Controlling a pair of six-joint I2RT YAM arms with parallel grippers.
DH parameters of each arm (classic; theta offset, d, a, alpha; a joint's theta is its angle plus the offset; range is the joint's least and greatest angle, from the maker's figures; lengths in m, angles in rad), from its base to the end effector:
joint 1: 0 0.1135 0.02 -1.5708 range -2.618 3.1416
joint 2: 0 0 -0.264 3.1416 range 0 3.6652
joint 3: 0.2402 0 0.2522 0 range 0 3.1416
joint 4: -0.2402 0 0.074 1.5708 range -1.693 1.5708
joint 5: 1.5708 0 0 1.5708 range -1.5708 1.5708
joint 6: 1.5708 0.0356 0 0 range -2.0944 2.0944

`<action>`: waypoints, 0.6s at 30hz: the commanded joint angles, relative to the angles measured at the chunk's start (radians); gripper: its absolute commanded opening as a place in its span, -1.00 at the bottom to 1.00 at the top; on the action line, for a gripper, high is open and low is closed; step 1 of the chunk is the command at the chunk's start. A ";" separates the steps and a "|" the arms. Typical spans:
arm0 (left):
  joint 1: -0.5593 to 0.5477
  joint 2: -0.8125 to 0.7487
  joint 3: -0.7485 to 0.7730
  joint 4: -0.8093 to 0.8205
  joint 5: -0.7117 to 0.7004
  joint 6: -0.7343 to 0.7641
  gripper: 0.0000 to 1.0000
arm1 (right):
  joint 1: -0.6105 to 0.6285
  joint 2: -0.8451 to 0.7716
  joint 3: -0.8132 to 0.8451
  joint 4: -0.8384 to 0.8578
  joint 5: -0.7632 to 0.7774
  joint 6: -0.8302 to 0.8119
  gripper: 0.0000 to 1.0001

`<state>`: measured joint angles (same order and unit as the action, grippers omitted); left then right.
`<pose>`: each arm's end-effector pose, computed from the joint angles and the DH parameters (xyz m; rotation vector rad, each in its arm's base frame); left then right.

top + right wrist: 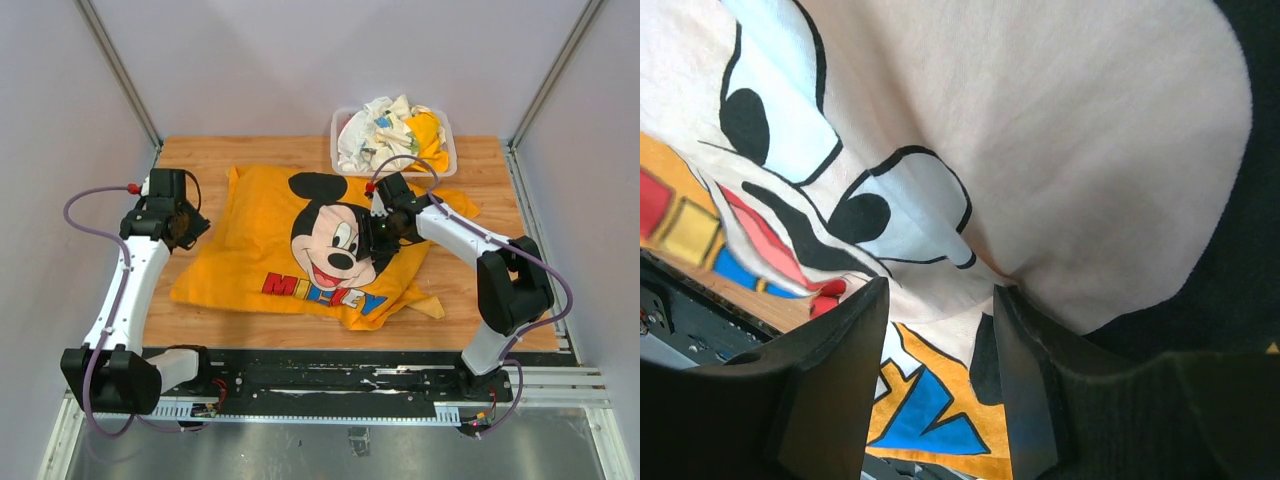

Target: Put the pillow into the pillowcase

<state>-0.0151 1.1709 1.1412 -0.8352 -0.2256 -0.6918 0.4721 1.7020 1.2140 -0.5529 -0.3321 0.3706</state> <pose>0.2345 0.0044 0.3266 -0.8929 2.2353 -0.0511 0.3095 0.1711 0.2205 -0.2599 2.6941 0.7135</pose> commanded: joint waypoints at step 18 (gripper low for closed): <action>-0.279 0.218 -0.034 0.234 0.089 -0.105 -0.21 | -0.010 -0.188 -0.117 -0.079 0.161 0.065 -0.05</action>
<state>-0.2115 1.3048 1.0889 -0.7113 -0.1543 -0.7471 0.4755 1.6287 1.1591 -0.5556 -0.2798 0.3965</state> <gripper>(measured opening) 0.393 0.472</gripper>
